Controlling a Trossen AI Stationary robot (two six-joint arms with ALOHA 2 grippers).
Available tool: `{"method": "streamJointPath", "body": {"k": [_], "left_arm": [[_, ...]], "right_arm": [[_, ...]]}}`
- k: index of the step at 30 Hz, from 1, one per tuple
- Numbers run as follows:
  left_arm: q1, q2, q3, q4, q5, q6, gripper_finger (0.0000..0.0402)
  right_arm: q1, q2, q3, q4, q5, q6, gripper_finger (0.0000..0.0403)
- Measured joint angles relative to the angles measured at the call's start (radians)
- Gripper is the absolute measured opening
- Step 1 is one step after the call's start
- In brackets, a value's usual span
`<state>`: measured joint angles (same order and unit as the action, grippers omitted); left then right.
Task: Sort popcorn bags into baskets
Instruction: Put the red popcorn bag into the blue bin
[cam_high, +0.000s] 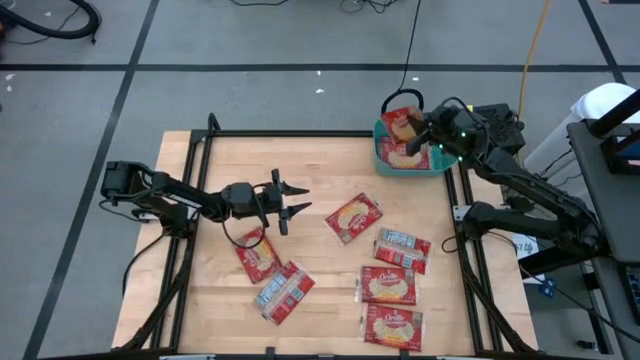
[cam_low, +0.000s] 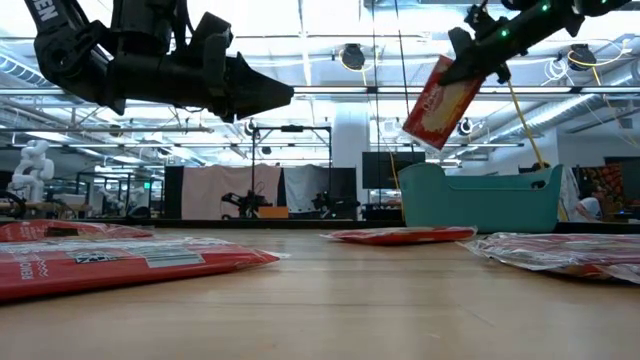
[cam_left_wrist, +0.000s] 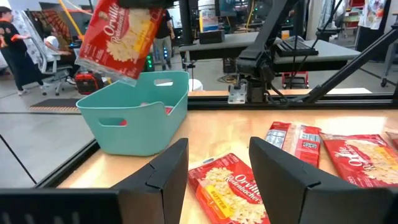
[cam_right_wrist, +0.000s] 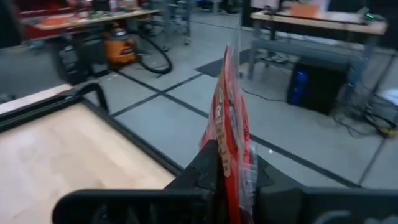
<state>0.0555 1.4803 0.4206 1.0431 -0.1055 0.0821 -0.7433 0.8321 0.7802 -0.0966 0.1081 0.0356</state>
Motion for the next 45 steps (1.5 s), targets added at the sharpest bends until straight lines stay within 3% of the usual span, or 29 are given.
{"method": "streamJointPath", "body": {"k": [7, 20, 35, 39, 45], "left_arm": [[0.0, 0.0, 0.0, 0.0, 0.001, -0.009, 0.0175], [0.0, 0.0, 0.0, 0.001, 0.002, -0.009, 0.0175], [0.001, 0.0, 0.0, 0.015, 0.002, -0.039, 0.0175], [0.002, 0.0, 0.0, 0.015, 0.002, -0.038, 0.0175], [0.002, 0.0, 0.0, 0.006, 0.002, -0.039, 0.0175]], "right_arm": [[-0.061, 0.021, -0.07, 0.042, -0.004, 0.14, 0.0013], [-0.127, 0.023, -0.292, 0.297, -0.002, 0.336, 0.0015], [-0.128, 0.137, -0.406, 0.378, -0.005, 0.408, 0.0019], [-0.128, 0.177, -0.406, 0.402, 0.02, 0.389, 0.0045], [-0.128, 0.21, -0.406, 0.425, 0.077, 0.337, 0.0116]]}}
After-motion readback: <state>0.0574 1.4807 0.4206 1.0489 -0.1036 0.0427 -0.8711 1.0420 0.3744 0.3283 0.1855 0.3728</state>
